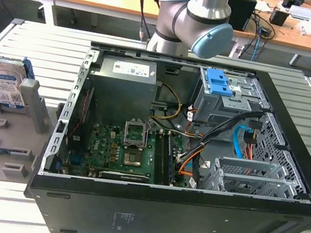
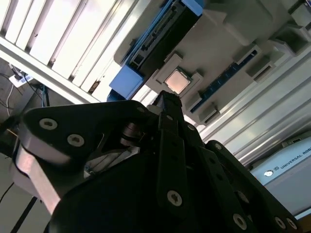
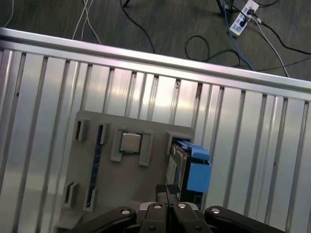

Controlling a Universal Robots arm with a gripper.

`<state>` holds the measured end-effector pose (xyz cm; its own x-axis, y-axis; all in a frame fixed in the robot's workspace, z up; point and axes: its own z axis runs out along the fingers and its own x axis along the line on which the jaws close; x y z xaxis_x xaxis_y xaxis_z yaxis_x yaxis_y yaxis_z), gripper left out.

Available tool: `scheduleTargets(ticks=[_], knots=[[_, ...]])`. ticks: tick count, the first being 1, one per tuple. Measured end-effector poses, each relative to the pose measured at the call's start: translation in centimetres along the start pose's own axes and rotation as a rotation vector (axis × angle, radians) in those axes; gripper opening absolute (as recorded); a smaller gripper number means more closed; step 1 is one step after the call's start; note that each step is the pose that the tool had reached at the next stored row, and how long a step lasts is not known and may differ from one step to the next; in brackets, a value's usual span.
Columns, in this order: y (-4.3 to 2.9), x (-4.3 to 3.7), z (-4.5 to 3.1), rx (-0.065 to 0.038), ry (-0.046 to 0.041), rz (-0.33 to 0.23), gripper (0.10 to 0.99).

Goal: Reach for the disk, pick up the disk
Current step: 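Pick up the disk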

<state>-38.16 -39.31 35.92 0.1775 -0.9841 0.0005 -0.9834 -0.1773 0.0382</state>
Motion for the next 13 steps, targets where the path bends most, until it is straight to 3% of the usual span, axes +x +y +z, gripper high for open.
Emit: scheduleTargets(ticks=[9, 13], knots=[[0.0, 0.0, 0.0, 0.0, 0.0004, -0.007, 0.106], [0.0, 0.0, 0.0, 0.0, -0.0021, 0.062, 0.106]])
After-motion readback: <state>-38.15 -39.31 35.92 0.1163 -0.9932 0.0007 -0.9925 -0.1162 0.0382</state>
